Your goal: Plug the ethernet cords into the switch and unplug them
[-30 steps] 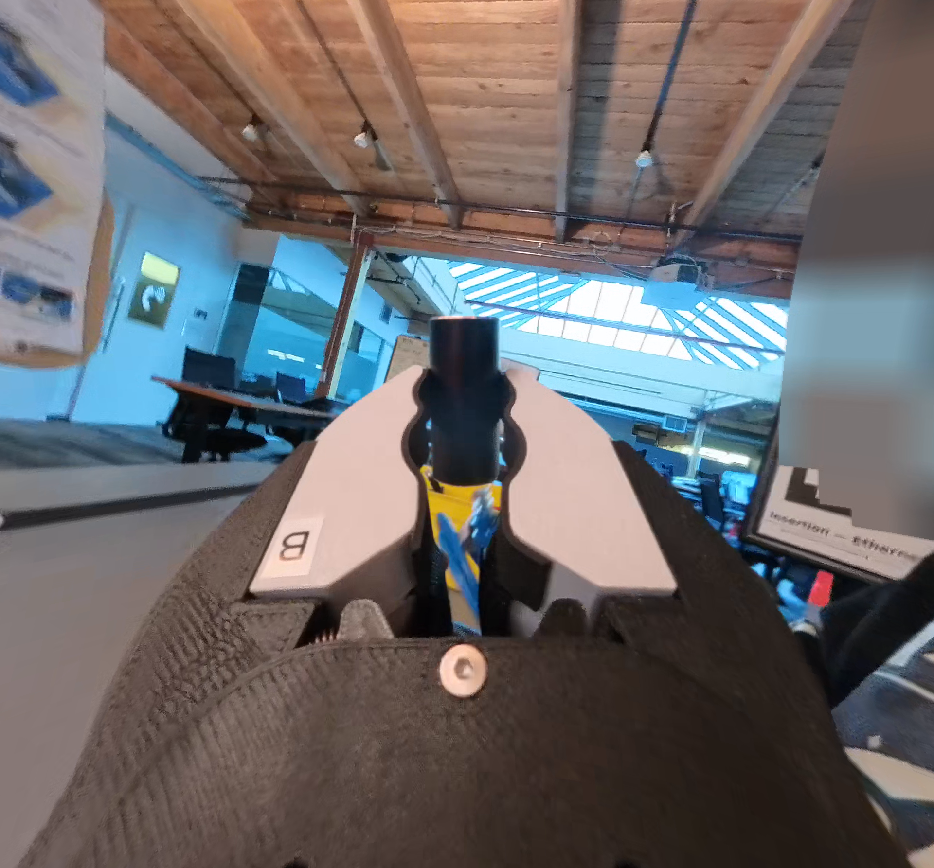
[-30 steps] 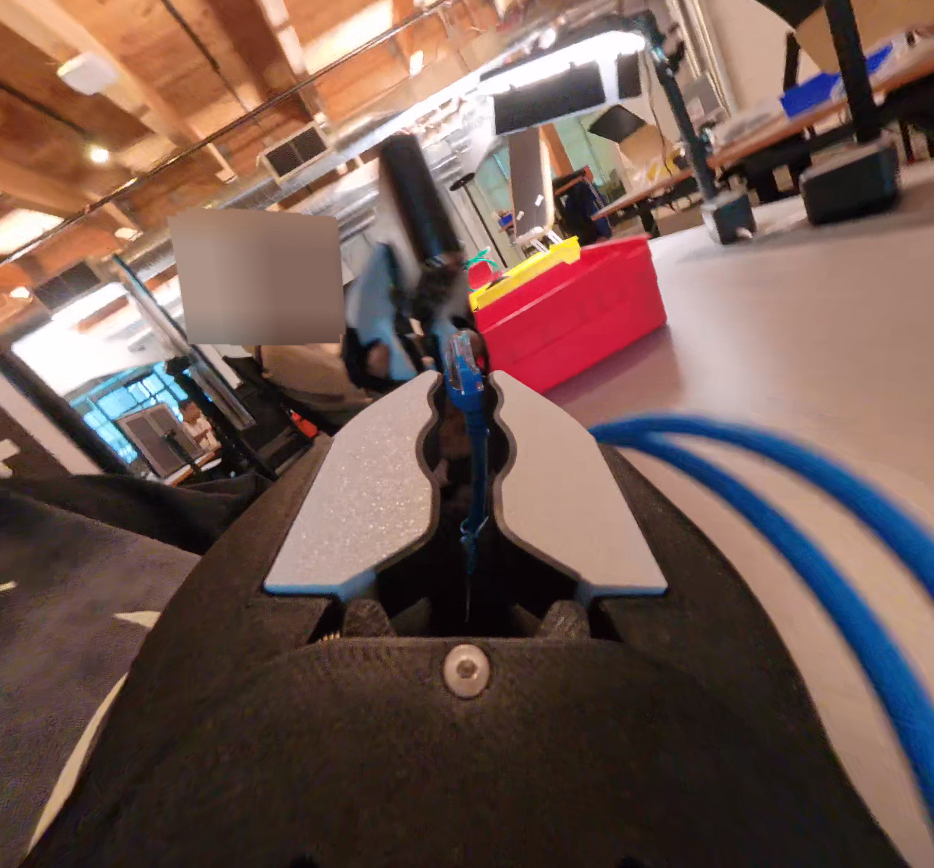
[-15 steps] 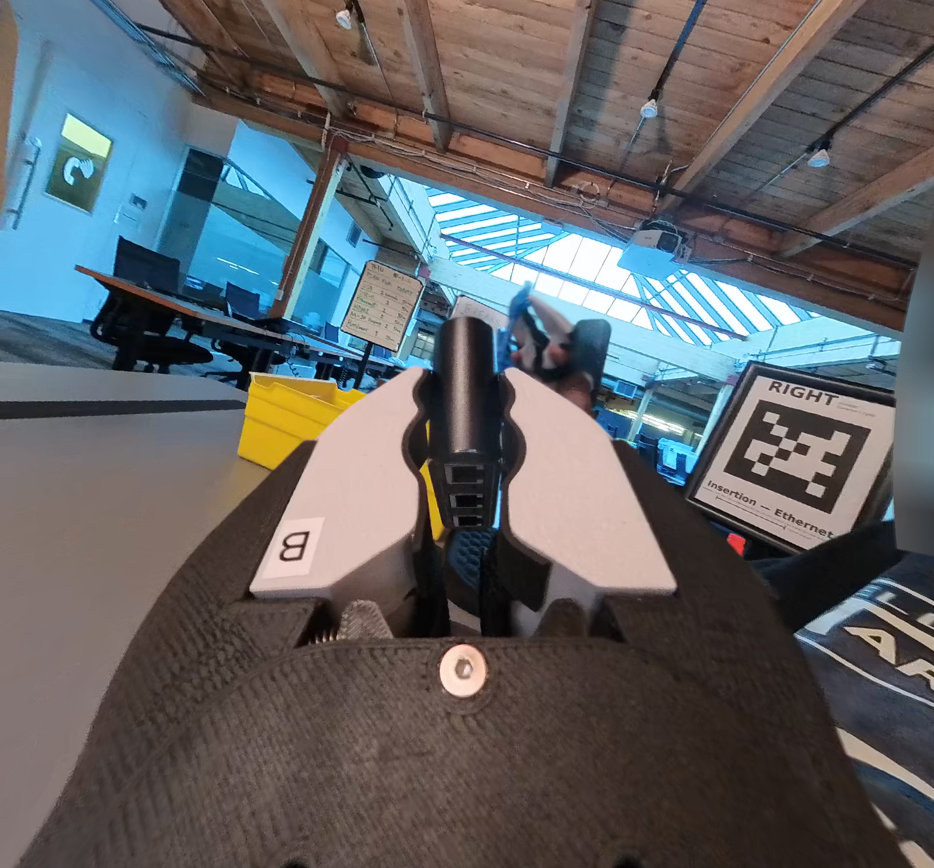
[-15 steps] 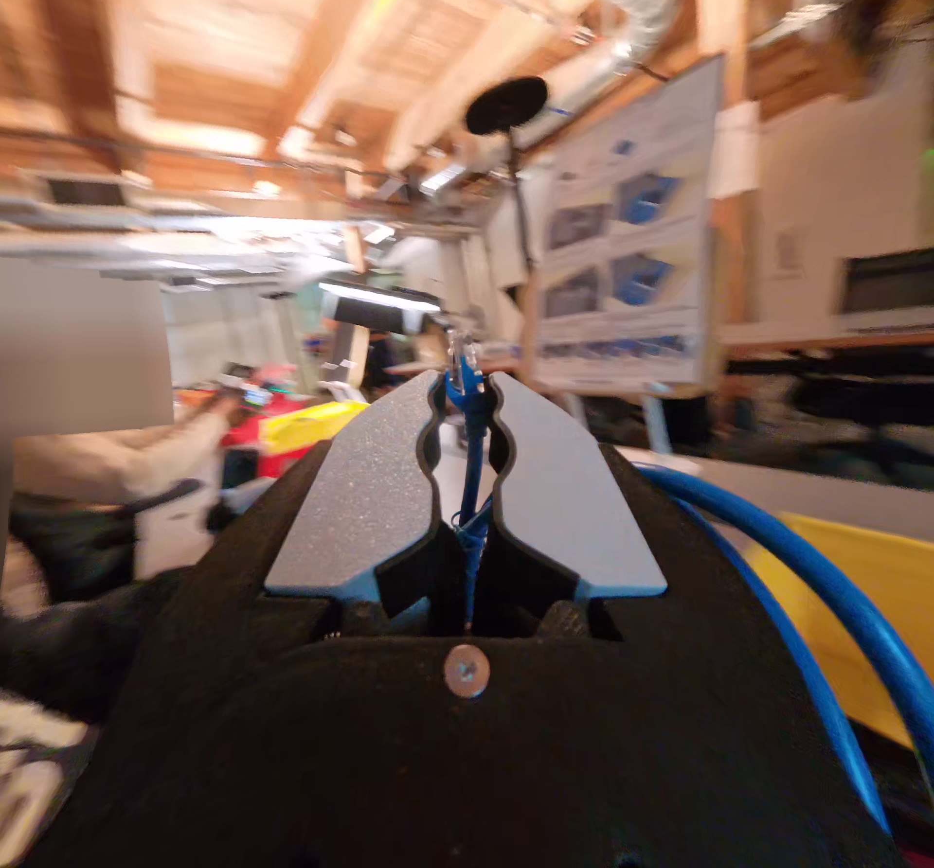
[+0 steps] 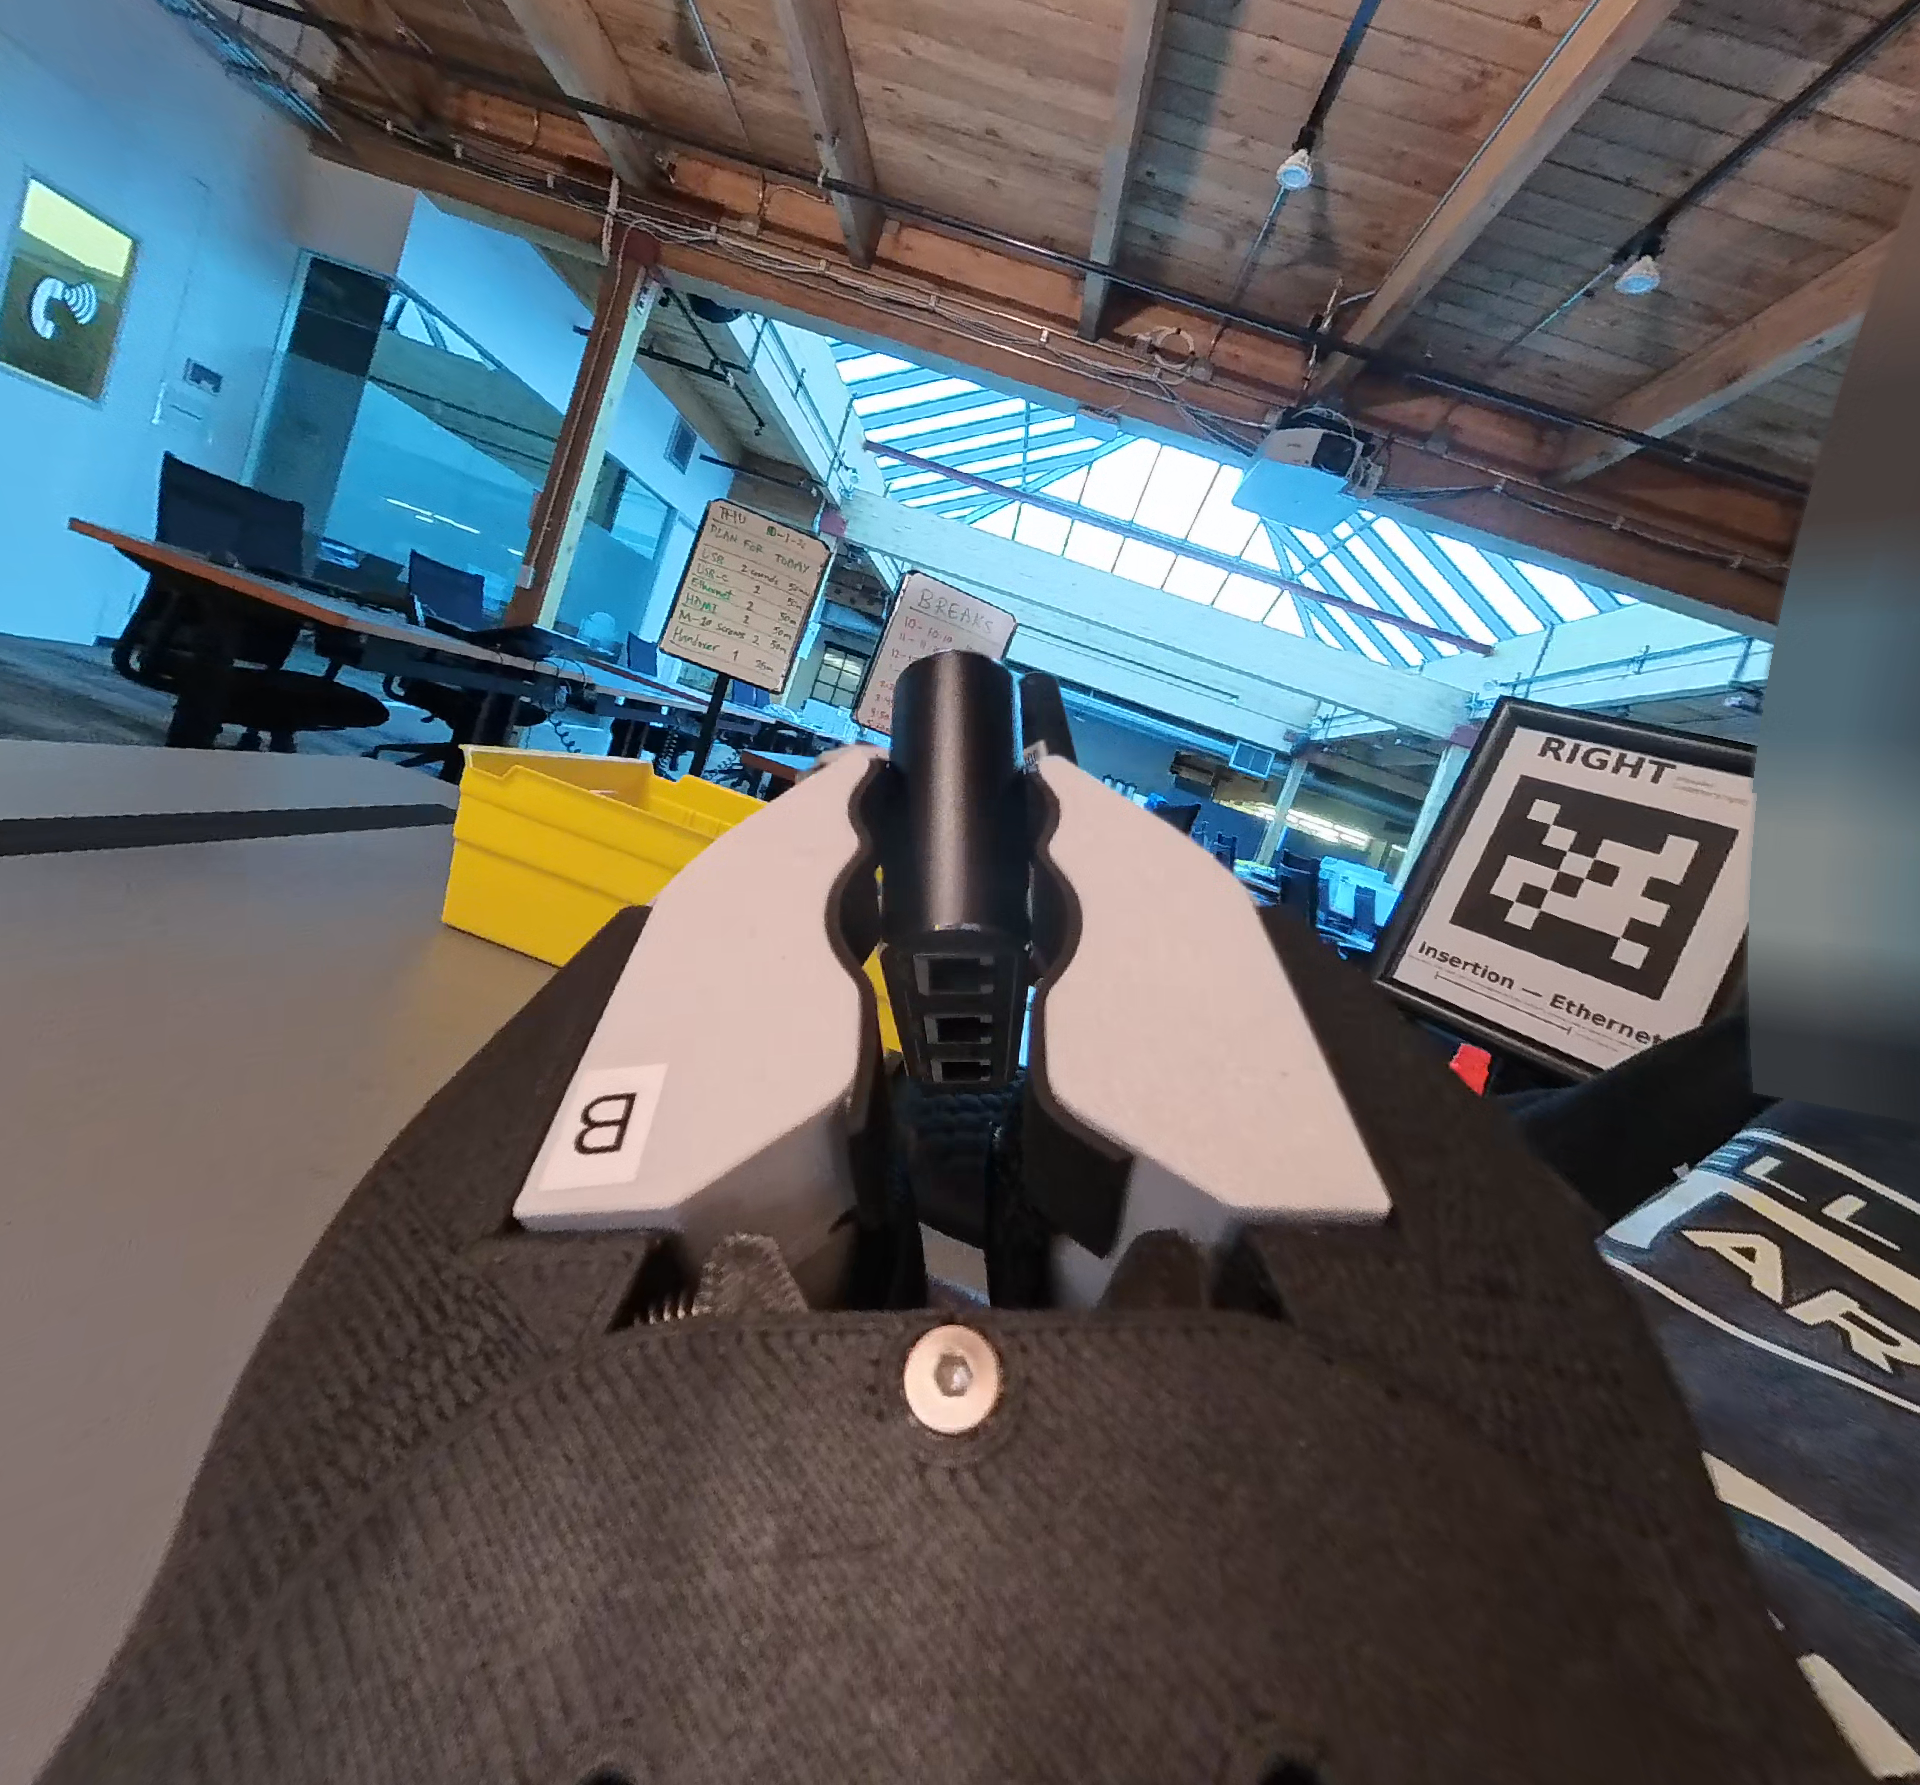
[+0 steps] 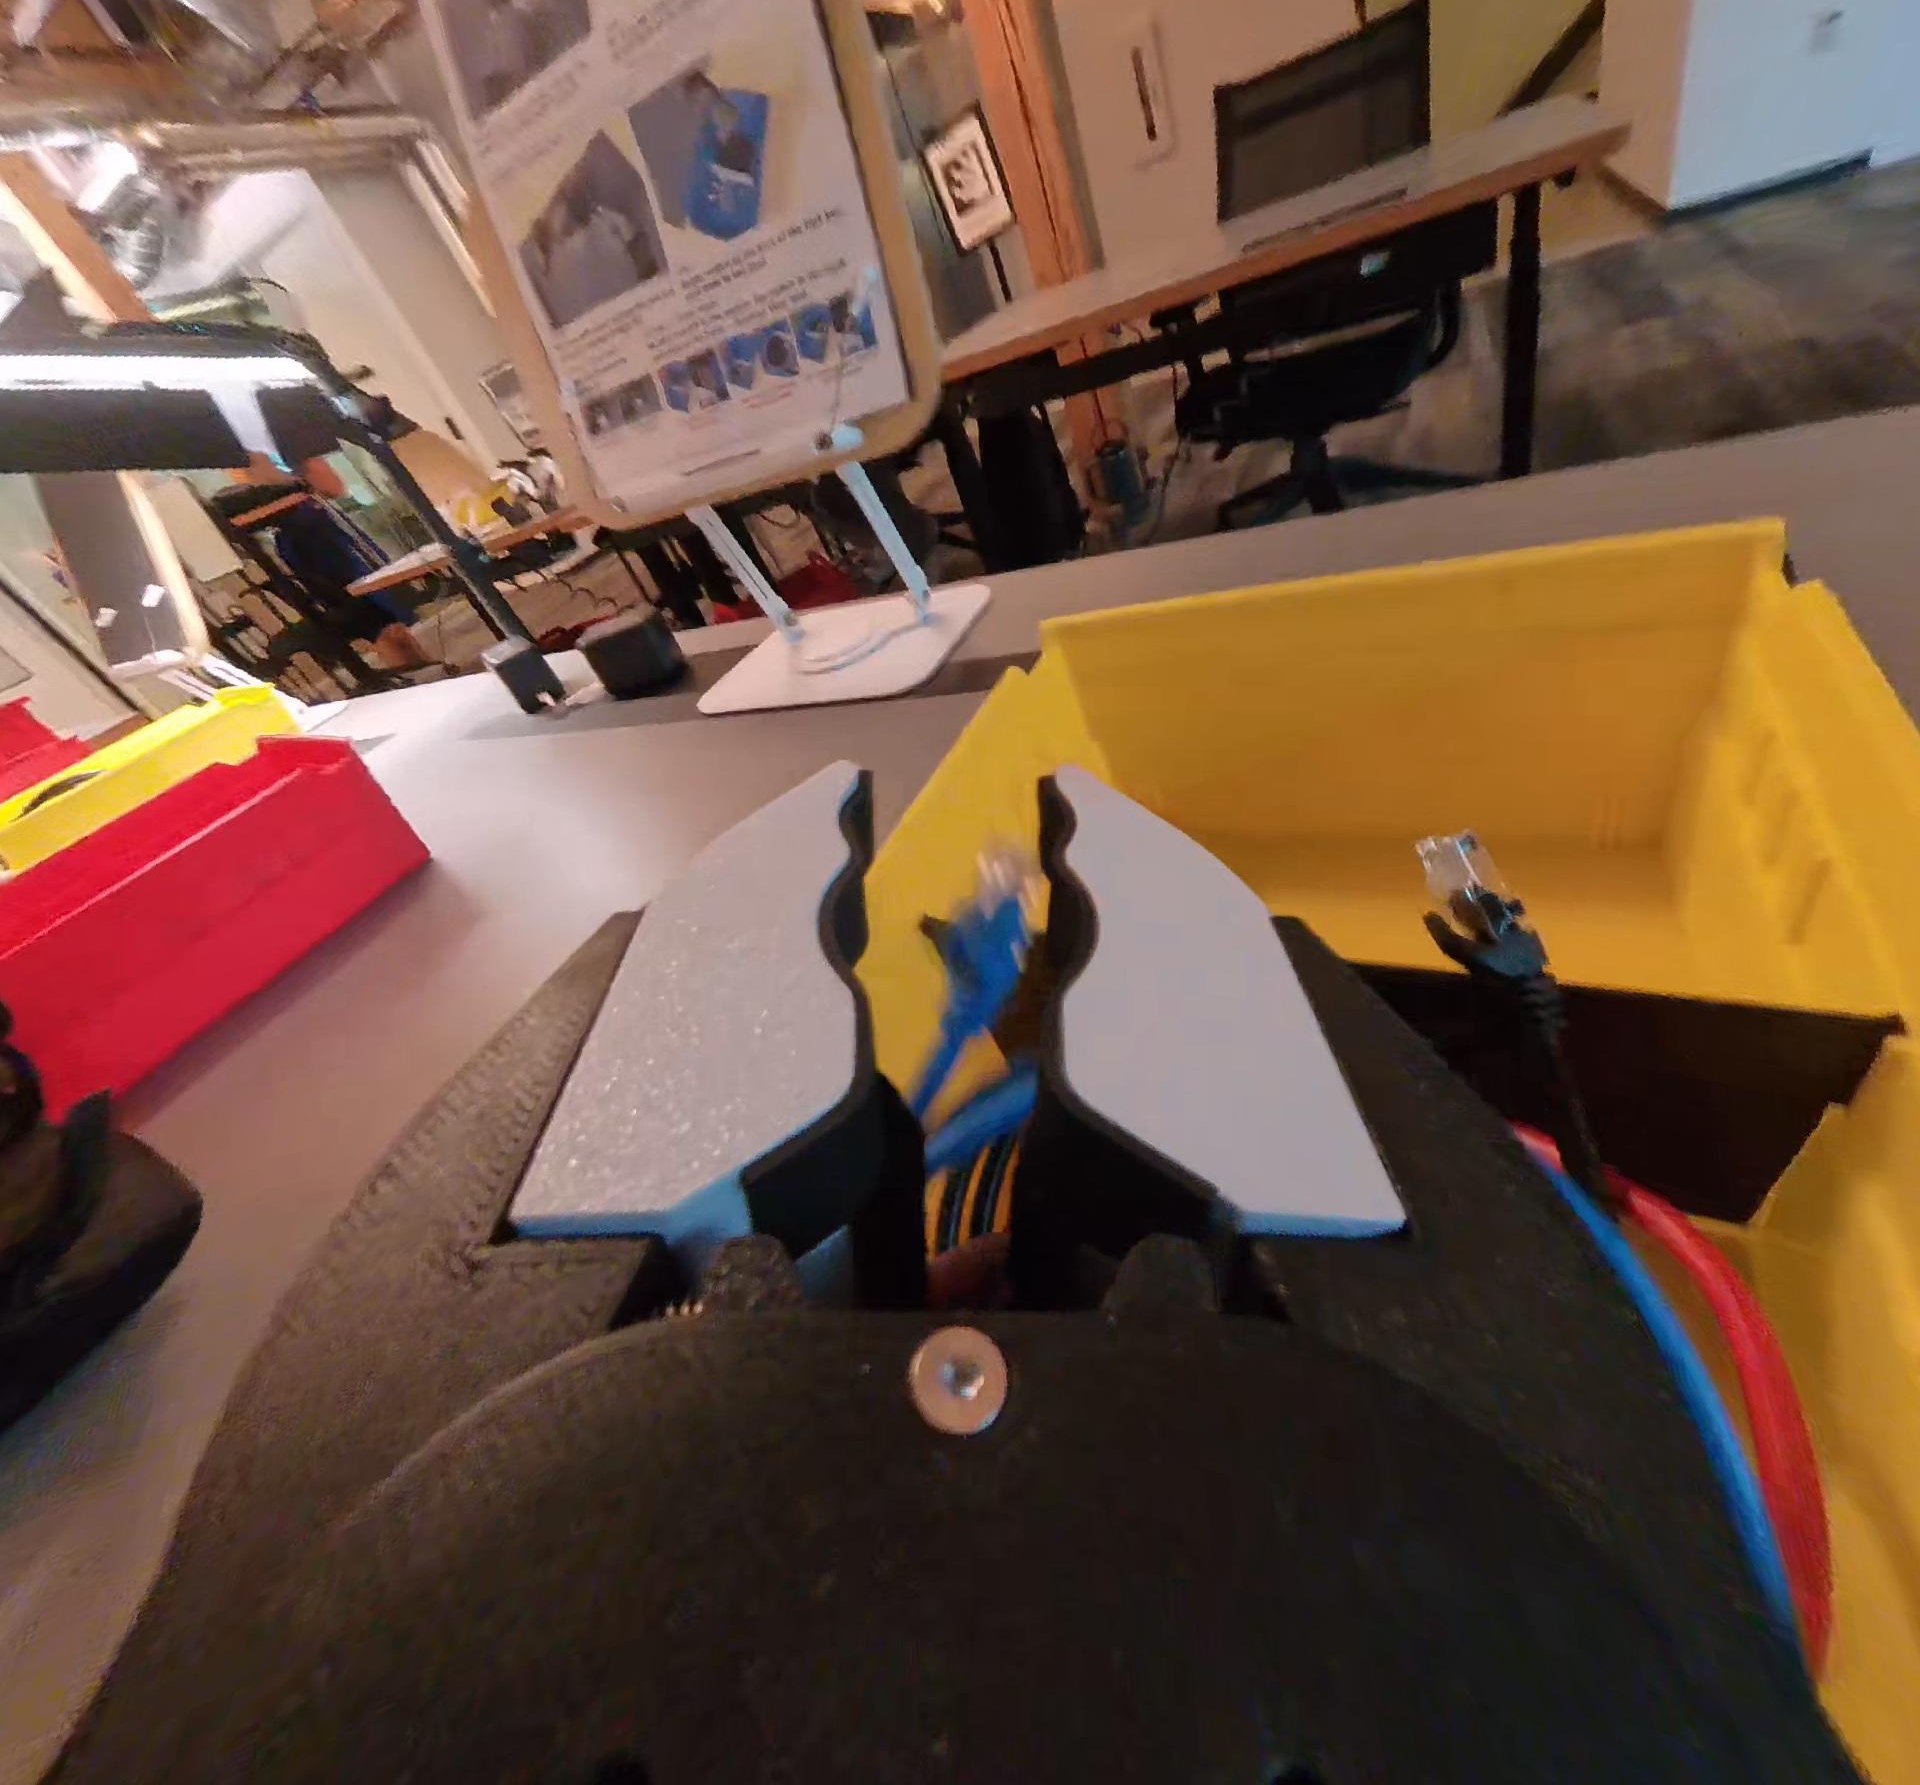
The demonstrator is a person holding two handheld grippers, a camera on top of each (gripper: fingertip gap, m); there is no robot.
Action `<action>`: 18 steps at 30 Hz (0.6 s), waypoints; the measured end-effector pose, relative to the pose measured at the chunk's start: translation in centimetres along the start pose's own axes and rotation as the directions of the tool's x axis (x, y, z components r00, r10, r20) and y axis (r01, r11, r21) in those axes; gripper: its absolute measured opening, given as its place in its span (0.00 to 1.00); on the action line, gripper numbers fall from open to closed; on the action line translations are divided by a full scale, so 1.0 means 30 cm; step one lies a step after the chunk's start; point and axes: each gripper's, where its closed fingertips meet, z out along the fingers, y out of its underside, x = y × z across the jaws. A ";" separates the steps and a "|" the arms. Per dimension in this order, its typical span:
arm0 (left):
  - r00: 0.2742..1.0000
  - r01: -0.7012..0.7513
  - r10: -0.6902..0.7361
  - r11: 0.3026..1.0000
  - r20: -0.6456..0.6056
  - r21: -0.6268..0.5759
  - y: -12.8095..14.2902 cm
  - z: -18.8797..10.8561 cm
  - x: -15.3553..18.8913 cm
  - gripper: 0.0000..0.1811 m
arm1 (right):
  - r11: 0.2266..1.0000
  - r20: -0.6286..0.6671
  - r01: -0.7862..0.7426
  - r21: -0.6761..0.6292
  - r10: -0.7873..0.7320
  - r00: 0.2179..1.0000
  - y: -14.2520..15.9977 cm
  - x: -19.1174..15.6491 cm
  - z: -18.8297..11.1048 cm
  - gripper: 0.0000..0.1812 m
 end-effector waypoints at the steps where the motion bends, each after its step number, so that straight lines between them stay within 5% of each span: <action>1: 1.000 0.000 0.000 1.000 -0.001 -0.004 0.002 0.001 0.001 0.13 | 0.999 0.025 0.015 0.031 -0.015 1.000 -0.021 -0.017 -0.006 0.19; 5: 1.000 0.001 -0.001 1.000 -0.004 -0.011 0.008 0.003 0.002 0.14 | 0.975 0.103 0.079 0.209 -0.102 0.989 -0.123 -0.091 -0.059 0.26; 7: 1.000 -0.005 0.005 1.000 -0.003 -0.016 0.010 0.004 0.003 0.13 | 0.972 0.154 0.148 0.184 -0.177 0.972 -0.141 -0.144 -0.100 0.26; 9: 1.000 -0.014 0.014 1.000 -0.004 -0.019 0.012 0.005 0.006 0.14 | 0.961 0.187 0.273 0.043 -0.277 0.943 -0.113 -0.185 -0.153 0.28; 12: 1.000 -0.009 0.009 1.000 -0.007 -0.027 0.018 0.007 0.007 0.13 | 0.823 0.016 0.424 -0.378 -0.453 0.892 0.000 -0.065 -0.292 0.29; 15: 1.000 -0.006 0.006 0.999 -0.004 -0.037 0.026 0.010 0.005 0.14 | 0.687 -0.222 0.193 -0.700 -0.467 0.856 0.125 0.126 -0.492 0.26; 18: 1.000 -0.006 0.005 0.999 -0.007 -0.050 0.035 0.013 0.007 0.14 | 0.657 -0.260 -0.031 -0.753 -0.255 0.931 0.240 0.176 -0.550 0.23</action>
